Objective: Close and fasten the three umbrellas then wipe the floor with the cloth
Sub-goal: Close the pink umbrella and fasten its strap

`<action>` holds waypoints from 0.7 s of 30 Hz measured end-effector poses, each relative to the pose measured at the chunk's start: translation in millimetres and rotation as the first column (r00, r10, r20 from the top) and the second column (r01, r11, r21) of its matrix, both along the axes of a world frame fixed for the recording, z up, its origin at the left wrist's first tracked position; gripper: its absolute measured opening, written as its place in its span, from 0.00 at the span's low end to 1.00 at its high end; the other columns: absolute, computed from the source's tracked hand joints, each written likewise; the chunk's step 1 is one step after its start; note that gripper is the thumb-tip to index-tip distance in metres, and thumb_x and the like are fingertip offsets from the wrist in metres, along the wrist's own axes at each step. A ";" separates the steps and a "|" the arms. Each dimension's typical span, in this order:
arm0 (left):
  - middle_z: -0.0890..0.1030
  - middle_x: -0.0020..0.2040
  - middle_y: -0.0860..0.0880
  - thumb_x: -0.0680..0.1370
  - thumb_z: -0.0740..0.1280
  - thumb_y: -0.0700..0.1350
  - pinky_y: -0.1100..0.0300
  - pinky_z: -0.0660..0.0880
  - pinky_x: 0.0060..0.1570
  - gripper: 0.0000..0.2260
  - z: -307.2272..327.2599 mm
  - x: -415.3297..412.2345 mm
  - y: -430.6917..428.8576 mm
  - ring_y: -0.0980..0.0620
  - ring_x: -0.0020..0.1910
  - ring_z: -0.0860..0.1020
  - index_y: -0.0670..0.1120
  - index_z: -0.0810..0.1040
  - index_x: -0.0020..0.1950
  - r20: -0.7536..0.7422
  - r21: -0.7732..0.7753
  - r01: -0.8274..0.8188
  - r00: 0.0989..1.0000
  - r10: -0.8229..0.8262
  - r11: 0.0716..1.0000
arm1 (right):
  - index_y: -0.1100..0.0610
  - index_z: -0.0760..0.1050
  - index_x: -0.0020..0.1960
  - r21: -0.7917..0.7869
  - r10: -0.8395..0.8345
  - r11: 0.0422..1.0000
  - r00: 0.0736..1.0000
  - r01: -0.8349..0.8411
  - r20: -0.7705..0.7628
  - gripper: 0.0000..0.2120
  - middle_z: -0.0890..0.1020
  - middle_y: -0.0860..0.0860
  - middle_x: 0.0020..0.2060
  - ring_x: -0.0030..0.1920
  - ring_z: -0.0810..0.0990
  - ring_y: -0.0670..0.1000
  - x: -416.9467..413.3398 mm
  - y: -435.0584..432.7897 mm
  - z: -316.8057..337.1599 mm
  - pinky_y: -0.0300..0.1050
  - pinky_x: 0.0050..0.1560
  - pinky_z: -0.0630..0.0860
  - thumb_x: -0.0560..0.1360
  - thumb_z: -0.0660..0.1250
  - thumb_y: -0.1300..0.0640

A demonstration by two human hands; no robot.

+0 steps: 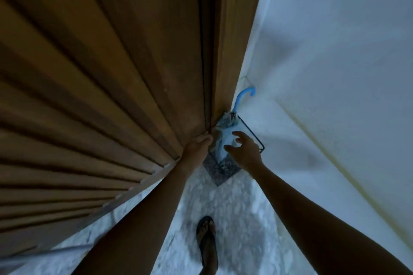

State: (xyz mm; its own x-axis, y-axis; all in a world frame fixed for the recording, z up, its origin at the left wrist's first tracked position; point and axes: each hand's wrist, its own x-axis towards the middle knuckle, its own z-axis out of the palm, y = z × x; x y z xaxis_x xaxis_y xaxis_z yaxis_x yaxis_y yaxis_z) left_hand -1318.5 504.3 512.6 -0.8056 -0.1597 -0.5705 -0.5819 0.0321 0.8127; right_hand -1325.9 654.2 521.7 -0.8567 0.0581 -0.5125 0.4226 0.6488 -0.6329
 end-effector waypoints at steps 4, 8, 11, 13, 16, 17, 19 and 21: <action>0.79 0.58 0.46 0.82 0.66 0.38 0.68 0.73 0.57 0.11 56.5 95.7 -35.2 0.50 0.58 0.76 0.38 0.80 0.62 0.006 -0.088 0.000 1.000 0.000 0.996 | 0.53 0.75 0.67 -0.073 0.174 0.981 0.982 -0.179 -0.069 0.26 0.82 0.55 0.61 0.62 0.80 0.57 66.8 -18.6 60.1 0.52 0.64 0.76 0.72 0.73 0.46; 0.83 0.53 0.45 0.79 0.68 0.37 0.59 0.74 0.62 0.05 118.2 236.5 -75.1 0.48 0.55 0.80 0.44 0.82 0.50 -0.059 -0.213 -0.176 0.984 0.167 0.961 | 0.59 0.77 0.63 -0.177 0.334 0.916 0.929 -0.360 -0.162 0.37 0.82 0.56 0.58 0.60 0.81 0.59 154.0 -50.9 104.8 0.56 0.63 0.76 0.60 0.69 0.38; 0.83 0.50 0.46 0.79 0.66 0.34 0.64 0.75 0.55 0.08 159.7 359.2 -97.9 0.50 0.54 0.80 0.44 0.83 0.49 -0.121 -0.288 -0.295 0.955 0.270 0.911 | 0.58 0.76 0.64 -0.244 0.483 0.827 0.863 -0.506 -0.150 0.19 0.80 0.51 0.54 0.54 0.78 0.51 246.6 -82.3 160.6 0.41 0.56 0.72 0.75 0.72 0.55; 0.83 0.51 0.48 0.79 0.65 0.35 0.60 0.75 0.59 0.09 185.3 440.0 -112.3 0.50 0.56 0.80 0.44 0.84 0.49 -0.123 -0.349 -0.315 0.949 0.290 0.883 | 0.55 0.80 0.57 -0.261 0.549 0.766 0.809 -0.587 -0.210 0.12 0.84 0.54 0.53 0.51 0.82 0.52 300.1 -110.0 175.8 0.42 0.52 0.76 0.74 0.74 0.58; 0.85 0.53 0.44 0.78 0.68 0.33 0.59 0.75 0.58 0.07 227.4 568.9 -131.7 0.53 0.51 0.79 0.37 0.85 0.53 -0.141 -0.473 -0.411 0.908 0.394 0.779 | 0.50 0.80 0.50 -0.314 0.685 0.614 0.687 -0.724 -0.243 0.08 0.85 0.55 0.48 0.47 0.83 0.52 397.5 -155.9 202.6 0.39 0.47 0.78 0.73 0.75 0.60; 0.85 0.54 0.42 0.77 0.69 0.33 0.56 0.77 0.60 0.07 234.6 610.2 -138.6 0.52 0.52 0.80 0.37 0.85 0.52 -0.169 -0.507 -0.458 0.883 0.437 0.730 | 0.52 0.80 0.50 -0.337 0.721 0.563 0.647 -0.755 -0.246 0.08 0.84 0.56 0.46 0.45 0.82 0.52 428.7 -170.3 213.8 0.34 0.42 0.76 0.74 0.74 0.62; 0.86 0.54 0.43 0.76 0.71 0.36 0.56 0.77 0.60 0.08 245.2 695.1 -143.9 0.50 0.55 0.81 0.41 0.86 0.53 -0.172 -0.551 -0.537 0.822 0.542 0.639 | 0.57 0.79 0.51 -0.365 0.802 0.438 0.541 -0.821 -0.254 0.08 0.82 0.54 0.42 0.40 0.79 0.49 493.6 -196.7 226.1 0.26 0.33 0.72 0.74 0.73 0.65; 0.85 0.54 0.45 0.77 0.71 0.39 0.61 0.75 0.54 0.08 250.4 776.7 -142.2 0.49 0.55 0.82 0.43 0.86 0.55 -0.138 -0.547 -0.612 0.739 0.660 0.571 | 0.58 0.80 0.52 -0.367 0.866 0.312 0.421 -0.876 -0.269 0.07 0.81 0.53 0.40 0.38 0.78 0.48 562.5 -216.6 233.5 0.29 0.33 0.72 0.75 0.72 0.65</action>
State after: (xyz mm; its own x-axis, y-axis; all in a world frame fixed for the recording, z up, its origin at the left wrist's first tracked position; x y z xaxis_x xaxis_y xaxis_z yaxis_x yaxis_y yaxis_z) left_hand -541.8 362.1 763.0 -0.3365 -0.9014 -0.2725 -0.6786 0.0315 0.7338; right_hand -763.3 437.7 755.2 -0.2918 -0.9239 -0.2475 -0.2425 0.3218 -0.9152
